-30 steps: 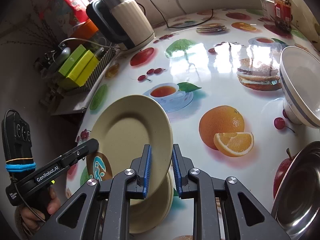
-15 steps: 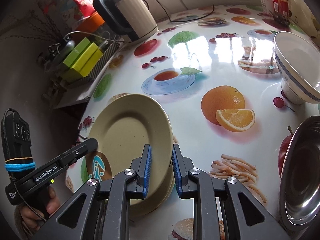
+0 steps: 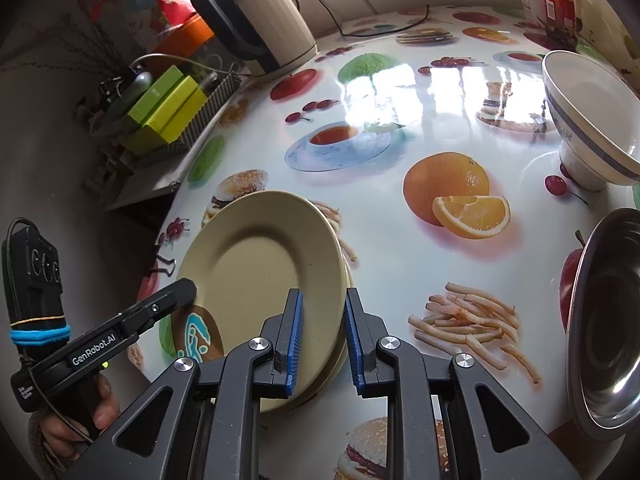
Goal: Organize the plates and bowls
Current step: 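Lift the plate with the right gripper onto the stack in the left gripper, then open the right gripper to release the plate onto the stack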
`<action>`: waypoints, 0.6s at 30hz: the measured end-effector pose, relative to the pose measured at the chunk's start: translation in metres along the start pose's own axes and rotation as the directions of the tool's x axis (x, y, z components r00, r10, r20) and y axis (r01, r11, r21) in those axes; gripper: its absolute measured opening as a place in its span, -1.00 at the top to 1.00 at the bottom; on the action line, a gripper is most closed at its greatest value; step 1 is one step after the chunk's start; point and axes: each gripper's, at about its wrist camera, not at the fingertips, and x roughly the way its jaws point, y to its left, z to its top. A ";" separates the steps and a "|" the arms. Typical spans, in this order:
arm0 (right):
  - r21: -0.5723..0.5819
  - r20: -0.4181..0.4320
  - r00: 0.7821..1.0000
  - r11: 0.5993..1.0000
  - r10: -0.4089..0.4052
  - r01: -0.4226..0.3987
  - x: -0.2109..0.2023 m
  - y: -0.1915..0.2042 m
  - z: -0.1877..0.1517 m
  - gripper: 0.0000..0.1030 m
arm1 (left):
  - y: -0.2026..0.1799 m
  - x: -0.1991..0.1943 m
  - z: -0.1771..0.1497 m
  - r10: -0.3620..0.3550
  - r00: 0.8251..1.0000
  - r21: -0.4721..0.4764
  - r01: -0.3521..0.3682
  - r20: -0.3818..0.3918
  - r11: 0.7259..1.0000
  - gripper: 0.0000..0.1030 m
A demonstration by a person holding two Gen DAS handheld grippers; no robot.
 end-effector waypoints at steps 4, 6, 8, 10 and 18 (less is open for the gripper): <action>-0.005 0.003 1.000 1.000 -0.004 0.004 -0.001 0.000 -0.003 0.61 | -0.003 -0.001 -0.003 0.010 1.000 0.010 -0.010 0.005 1.000 0.61; -0.009 0.004 1.000 1.000 -0.010 0.010 -0.002 0.001 -0.005 0.61 | -0.002 -0.001 -0.003 0.007 1.000 0.008 -0.007 0.003 1.000 0.61; -0.011 0.008 1.000 1.000 -0.015 0.015 -0.003 0.001 -0.006 0.61 | -0.003 -0.002 -0.004 0.011 1.000 0.006 -0.011 0.006 1.000 0.61; -0.014 0.009 1.000 1.000 -0.015 0.015 -0.003 0.001 -0.007 0.60 | -0.003 -0.002 -0.005 0.014 1.000 0.009 -0.014 0.007 1.000 0.61; -0.022 0.013 1.000 0.999 -0.025 0.025 -0.004 0.002 -0.008 0.59 | -0.007 -0.003 -0.007 0.044 0.999 0.027 -0.045 0.009 0.999 0.61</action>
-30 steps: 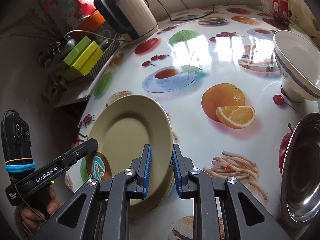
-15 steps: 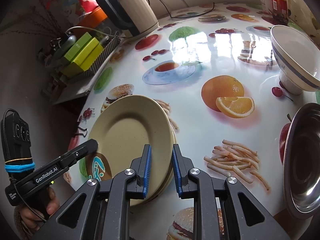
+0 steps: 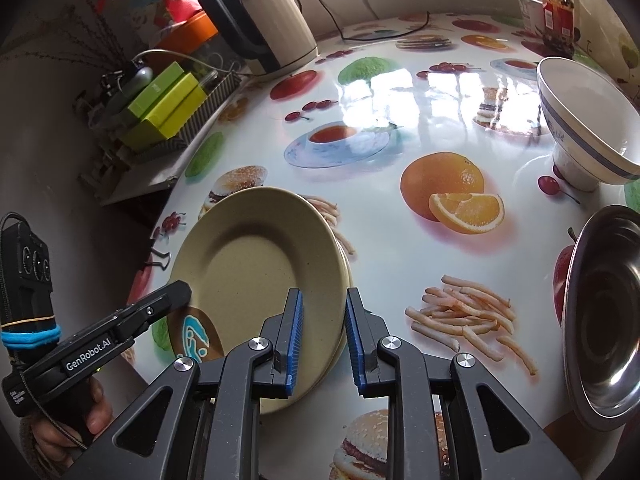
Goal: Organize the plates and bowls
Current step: 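Open the right gripper to release the plate onto the stack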
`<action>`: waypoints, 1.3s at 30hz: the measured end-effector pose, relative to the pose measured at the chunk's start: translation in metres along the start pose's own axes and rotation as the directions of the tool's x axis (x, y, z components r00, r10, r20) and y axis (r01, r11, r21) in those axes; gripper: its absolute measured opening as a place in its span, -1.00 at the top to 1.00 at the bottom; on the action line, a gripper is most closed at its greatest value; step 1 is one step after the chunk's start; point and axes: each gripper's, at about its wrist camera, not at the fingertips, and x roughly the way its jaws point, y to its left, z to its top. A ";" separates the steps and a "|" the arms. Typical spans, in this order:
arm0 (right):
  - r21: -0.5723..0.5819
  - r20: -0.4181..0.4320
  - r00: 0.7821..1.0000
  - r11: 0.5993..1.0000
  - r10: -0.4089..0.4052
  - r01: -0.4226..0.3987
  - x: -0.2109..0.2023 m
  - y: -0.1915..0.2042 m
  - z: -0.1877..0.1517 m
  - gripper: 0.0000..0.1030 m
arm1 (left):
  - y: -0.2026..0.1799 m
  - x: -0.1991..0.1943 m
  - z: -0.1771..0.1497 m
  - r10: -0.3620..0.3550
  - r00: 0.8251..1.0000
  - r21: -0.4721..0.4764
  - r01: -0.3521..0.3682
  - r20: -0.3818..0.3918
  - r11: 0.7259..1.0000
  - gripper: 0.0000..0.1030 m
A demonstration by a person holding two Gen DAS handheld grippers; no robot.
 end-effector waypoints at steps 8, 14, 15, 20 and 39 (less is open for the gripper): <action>-0.018 0.004 1.000 1.000 -0.017 0.018 -0.001 0.003 0.000 0.56 | -0.003 0.000 0.000 0.019 1.000 0.013 -0.019 -0.001 1.000 0.61; -0.023 0.009 1.000 0.999 -0.028 0.028 -0.001 0.003 0.000 0.56 | -0.005 0.001 0.001 0.030 1.000 0.021 -0.030 -0.005 0.999 0.60; -0.021 0.008 1.000 0.999 -0.028 0.028 0.000 0.004 0.000 0.56 | -0.005 0.001 0.000 0.032 0.999 0.023 -0.032 -0.005 0.999 0.60; -0.022 0.007 0.999 0.999 -0.034 0.034 0.000 0.002 0.001 0.54 | -0.006 0.002 0.001 0.038 0.999 0.026 -0.038 -0.005 0.999 0.60; -0.025 0.001 0.999 0.999 -0.045 0.045 0.004 0.005 -0.001 0.47 | -0.003 0.003 0.001 0.008 1.000 0.007 -0.007 -0.008 1.000 0.48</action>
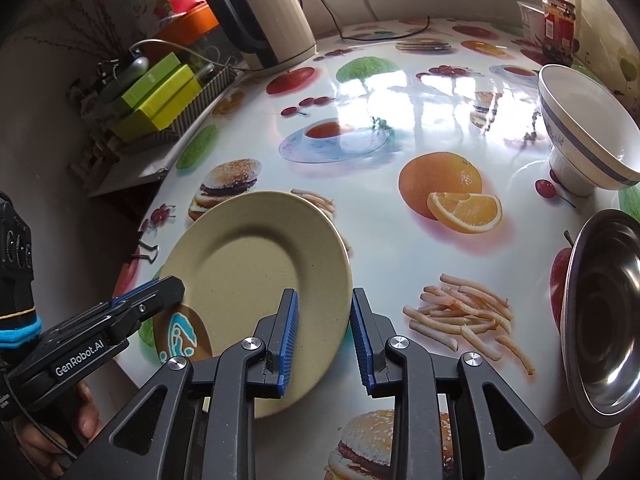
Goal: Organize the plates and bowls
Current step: 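Open the right gripper to release the plate onto the stack, then reposition the right gripper at the rim of the plate stack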
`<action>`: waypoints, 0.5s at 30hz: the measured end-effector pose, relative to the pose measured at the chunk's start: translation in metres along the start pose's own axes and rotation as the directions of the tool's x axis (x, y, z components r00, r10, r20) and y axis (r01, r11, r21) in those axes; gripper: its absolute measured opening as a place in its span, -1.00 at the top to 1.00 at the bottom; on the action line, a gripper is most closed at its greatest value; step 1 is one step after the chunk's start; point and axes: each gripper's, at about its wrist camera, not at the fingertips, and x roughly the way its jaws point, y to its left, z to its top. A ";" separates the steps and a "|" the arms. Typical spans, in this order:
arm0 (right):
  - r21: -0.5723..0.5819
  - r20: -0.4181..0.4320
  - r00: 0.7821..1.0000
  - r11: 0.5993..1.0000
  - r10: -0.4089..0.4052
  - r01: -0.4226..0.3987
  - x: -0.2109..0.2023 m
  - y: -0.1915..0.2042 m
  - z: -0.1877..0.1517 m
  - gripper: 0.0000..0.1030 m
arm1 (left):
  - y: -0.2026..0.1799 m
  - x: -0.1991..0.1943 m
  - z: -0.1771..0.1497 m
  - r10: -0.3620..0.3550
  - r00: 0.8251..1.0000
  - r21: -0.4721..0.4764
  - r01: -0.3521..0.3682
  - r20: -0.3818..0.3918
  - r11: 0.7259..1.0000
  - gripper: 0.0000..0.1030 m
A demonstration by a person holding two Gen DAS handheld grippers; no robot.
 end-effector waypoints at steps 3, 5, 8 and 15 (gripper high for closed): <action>0.002 -0.001 1.000 1.000 0.014 -0.014 0.002 0.000 0.000 0.46 | 0.001 -0.003 -0.001 -0.028 1.000 -0.005 0.029 0.008 1.000 0.29; 0.002 0.007 1.000 1.000 0.028 -0.028 0.001 -0.002 0.000 0.37 | 0.002 -0.005 -0.002 -0.039 0.999 -0.014 0.039 0.016 0.999 0.18; 0.003 0.026 0.999 0.999 0.048 -0.048 -0.002 -0.003 -0.002 0.22 | 0.007 -0.005 -0.002 -0.040 0.999 -0.032 0.041 0.016 0.999 0.15; 0.026 0.016 0.998 0.997 0.067 -0.068 0.003 -0.009 -0.003 0.13 | 0.014 0.006 -0.005 -0.075 0.997 -0.074 0.073 -0.023 0.995 0.14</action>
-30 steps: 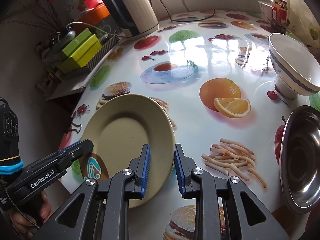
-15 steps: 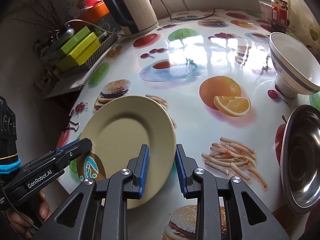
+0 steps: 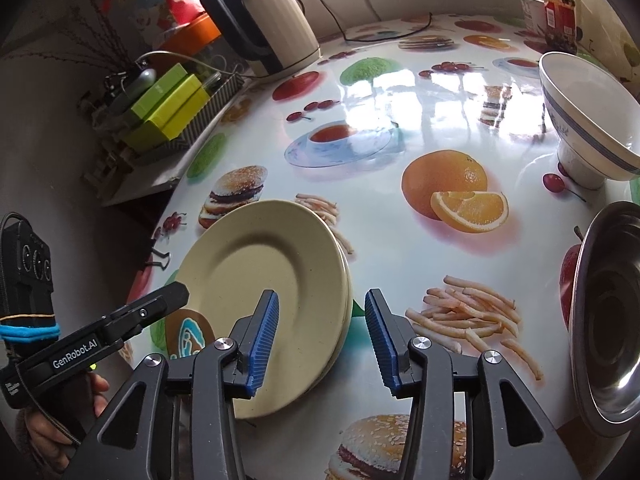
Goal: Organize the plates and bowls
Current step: 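Reposition the right gripper at the rim of the plate stack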
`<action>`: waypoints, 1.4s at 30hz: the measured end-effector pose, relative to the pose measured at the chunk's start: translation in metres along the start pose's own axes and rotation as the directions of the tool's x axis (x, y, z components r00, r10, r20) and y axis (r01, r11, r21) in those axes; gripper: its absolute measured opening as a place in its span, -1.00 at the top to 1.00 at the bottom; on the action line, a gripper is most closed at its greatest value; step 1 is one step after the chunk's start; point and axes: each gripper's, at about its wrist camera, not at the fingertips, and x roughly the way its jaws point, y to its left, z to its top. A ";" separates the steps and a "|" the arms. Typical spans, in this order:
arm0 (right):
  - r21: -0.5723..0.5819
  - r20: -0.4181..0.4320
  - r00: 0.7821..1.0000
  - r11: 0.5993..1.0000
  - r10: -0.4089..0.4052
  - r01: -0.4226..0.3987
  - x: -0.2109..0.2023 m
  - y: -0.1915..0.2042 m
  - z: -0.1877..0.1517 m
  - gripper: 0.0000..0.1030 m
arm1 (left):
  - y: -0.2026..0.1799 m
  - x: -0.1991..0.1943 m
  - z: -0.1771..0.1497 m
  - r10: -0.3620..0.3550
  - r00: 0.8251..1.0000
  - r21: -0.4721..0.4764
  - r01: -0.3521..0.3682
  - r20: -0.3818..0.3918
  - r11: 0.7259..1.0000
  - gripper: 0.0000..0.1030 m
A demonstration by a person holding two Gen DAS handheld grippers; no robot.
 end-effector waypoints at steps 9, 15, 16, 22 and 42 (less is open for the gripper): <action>0.016 -0.034 0.998 0.999 0.045 -0.044 0.010 -0.002 0.000 0.13 | 0.003 0.011 -0.001 -0.016 1.000 -0.039 0.015 -0.022 0.999 0.14; 0.019 -0.041 0.997 0.998 0.058 -0.057 0.014 -0.002 0.002 0.17 | 0.003 0.013 0.005 -0.016 1.000 -0.037 0.015 -0.025 0.999 0.14; 0.022 -0.040 0.998 0.998 0.056 -0.056 0.014 -0.002 0.003 0.23 | 0.003 0.013 0.005 -0.015 1.000 -0.040 0.014 -0.023 0.999 0.14; 0.036 -0.041 0.997 0.998 0.061 -0.060 0.016 -0.005 0.008 0.27 | 0.004 0.018 0.016 -0.011 1.000 -0.041 0.010 -0.022 0.999 0.14; 0.081 -0.026 0.999 0.996 0.025 -0.022 0.039 -0.013 0.053 0.27 | -0.002 0.049 0.074 -0.008 0.999 -0.007 0.008 -0.036 1.000 0.14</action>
